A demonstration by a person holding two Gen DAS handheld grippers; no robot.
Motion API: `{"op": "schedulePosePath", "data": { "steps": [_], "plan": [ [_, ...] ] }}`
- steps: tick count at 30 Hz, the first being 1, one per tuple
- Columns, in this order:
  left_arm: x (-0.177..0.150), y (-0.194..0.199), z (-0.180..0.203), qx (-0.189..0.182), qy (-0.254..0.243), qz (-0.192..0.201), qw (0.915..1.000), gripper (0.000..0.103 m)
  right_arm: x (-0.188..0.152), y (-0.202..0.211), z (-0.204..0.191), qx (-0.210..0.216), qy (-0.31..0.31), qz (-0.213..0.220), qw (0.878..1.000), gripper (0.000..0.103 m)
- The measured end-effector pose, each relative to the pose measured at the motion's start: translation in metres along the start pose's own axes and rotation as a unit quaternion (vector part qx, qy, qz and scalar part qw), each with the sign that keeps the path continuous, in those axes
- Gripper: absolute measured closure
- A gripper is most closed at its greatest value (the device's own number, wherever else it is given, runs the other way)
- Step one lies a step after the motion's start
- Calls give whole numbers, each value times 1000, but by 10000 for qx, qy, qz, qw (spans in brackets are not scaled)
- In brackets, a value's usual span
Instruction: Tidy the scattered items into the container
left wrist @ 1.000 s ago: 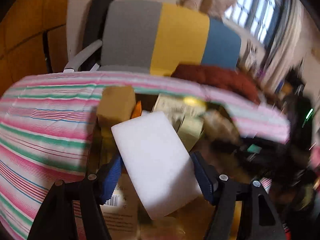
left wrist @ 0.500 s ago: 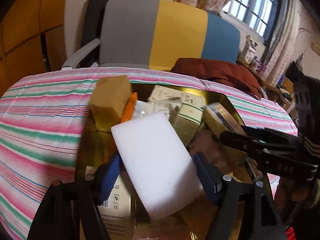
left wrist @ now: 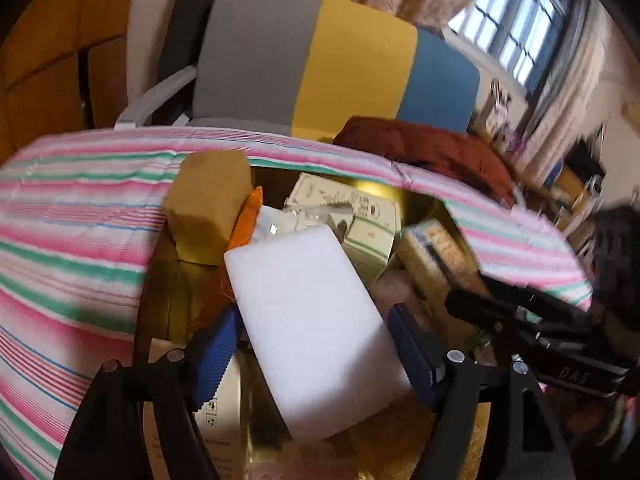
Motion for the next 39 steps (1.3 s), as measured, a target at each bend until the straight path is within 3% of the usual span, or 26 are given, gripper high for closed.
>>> {"op": "schedulePosePath", "data": {
  "steps": [8,12,17,22,23,24,25,26,28,39],
  "plan": [
    [2,18,-14,-71,256,219,9994,27,-8,12,-6,37,102,279,9996,41],
    [2,33,-22,-123,439,555,9974,27,-14,26,-16,29,267,519,9983,41],
    [-6,42,-26,11,529,707,9961,28,-26,47,-51,574,743,738,9928,41],
    [-17,52,-30,166,616,874,9941,28,-47,55,-100,1003,1555,687,9803,41],
    [-21,54,-31,172,625,886,9940,28,-54,53,-109,943,1774,617,9777,42],
    [-25,56,-31,168,620,899,9939,28,-61,49,-114,838,1927,514,9763,49],
    [-28,57,-32,159,613,910,9938,28,-67,46,-117,757,2020,422,9756,63],
    [-32,59,-32,153,609,914,9938,28,-73,41,-117,634,2112,338,9748,66],
    [-38,62,-30,132,577,925,9940,28,-79,37,-112,406,2128,326,9757,66],
    [-56,55,-20,185,303,784,9963,28,-90,8,-89,133,1976,-121,9801,67]
  ]
}}
Point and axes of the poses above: each gripper's, at about its wrist camera, not at the fingertips, and y roughly against the way its jaws point, z to its right, x to its top, the point moved 6 cm from there along -y, roughly the way its jaws point, and after that the axes turned 13 degrees about -z, right-handed, at the moved point
